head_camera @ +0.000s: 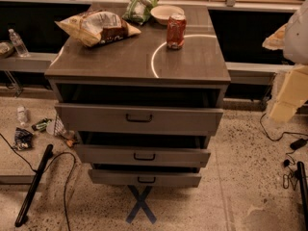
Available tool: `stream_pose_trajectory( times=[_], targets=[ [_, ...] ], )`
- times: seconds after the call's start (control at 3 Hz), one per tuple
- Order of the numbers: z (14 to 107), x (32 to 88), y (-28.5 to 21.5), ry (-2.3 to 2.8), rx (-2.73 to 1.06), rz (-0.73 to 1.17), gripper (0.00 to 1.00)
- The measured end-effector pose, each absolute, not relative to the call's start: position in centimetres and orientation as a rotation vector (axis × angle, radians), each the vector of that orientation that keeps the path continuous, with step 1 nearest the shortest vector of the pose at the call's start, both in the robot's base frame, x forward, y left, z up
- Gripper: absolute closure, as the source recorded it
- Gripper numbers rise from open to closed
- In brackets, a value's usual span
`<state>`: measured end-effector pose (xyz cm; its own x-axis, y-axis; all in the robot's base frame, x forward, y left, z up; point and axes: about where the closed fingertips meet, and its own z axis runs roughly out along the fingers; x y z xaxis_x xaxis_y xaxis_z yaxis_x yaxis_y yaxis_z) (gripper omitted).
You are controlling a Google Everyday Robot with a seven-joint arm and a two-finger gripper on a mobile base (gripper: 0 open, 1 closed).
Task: Move coke can near brown chip bag
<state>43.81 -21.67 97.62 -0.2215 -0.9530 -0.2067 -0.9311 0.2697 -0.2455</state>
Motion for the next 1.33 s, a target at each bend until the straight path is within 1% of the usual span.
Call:
stream_pose_trajectory(
  times=[0.33, 0.67, 1.0, 1.33],
  targets=[
    [97.6, 43.8, -21.7, 2.232, -1.725, -0.098, 0.0],
    [97.1, 46.2, -21.4, 2.202, -1.609, -0.042, 0.0],
    [95.9, 52.7, -20.2, 2.086, -1.417, 0.122, 0.0],
    [93.9, 61.9, -20.4, 1.946, -1.151, 0.232, 0.0]
  ],
)
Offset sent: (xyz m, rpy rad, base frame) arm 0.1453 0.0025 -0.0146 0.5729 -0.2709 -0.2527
